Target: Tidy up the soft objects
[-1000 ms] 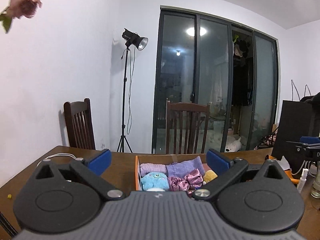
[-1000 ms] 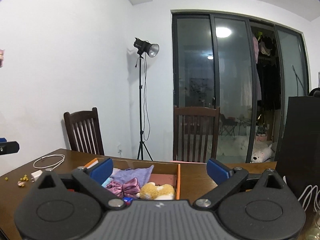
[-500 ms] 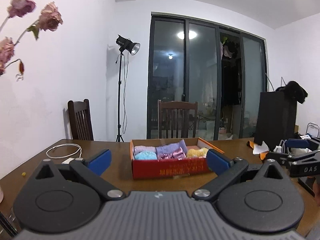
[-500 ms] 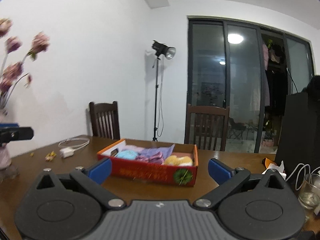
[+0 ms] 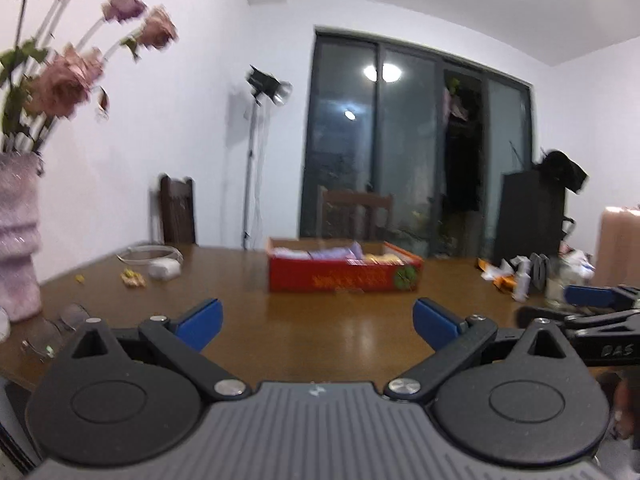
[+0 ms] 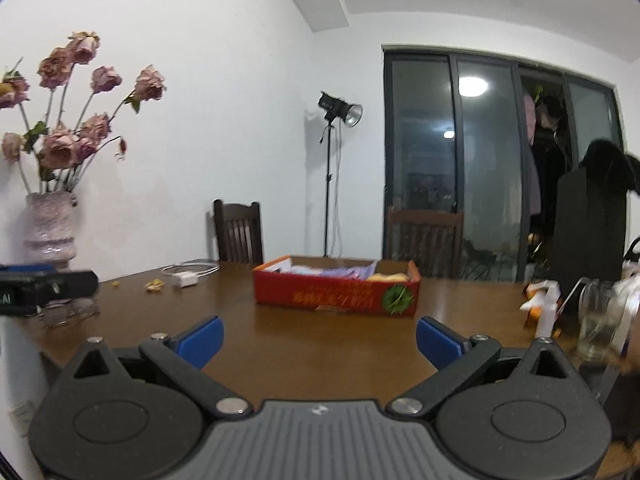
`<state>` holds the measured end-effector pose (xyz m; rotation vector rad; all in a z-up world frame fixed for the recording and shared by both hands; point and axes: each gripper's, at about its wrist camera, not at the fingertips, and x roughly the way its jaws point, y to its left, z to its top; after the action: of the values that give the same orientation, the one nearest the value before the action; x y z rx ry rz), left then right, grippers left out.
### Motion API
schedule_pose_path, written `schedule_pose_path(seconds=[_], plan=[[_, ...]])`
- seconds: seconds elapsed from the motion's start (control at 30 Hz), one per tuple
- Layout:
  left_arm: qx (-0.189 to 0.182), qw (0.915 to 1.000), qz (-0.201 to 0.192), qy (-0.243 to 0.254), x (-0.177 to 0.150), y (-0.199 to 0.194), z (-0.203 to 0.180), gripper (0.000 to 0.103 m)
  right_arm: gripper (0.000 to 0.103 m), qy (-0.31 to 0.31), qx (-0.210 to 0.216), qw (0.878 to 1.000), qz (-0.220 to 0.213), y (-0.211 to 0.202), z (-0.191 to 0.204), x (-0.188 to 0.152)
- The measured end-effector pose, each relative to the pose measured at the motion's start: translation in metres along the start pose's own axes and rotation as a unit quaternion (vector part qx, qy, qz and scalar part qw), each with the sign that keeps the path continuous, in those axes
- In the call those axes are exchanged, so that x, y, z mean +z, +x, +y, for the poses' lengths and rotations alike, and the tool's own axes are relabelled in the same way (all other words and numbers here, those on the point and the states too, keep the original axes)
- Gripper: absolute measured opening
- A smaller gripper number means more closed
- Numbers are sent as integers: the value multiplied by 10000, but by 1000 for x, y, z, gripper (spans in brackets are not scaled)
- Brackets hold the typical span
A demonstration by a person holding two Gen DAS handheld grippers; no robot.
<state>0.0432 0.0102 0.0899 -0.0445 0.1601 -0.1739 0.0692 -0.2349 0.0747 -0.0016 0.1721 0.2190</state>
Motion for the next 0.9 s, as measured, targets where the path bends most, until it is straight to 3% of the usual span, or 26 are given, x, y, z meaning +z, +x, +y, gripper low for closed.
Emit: schedule_pose_path(seconds=[0.3,0.9], plan=[[359,9992,-140,146,-6,1,-1,103,103,335,65,9993,168,1,4,-18],[344,9992,-122,151,-8,2,2,103,103,418,-62,9989,181,3,0,-21]])
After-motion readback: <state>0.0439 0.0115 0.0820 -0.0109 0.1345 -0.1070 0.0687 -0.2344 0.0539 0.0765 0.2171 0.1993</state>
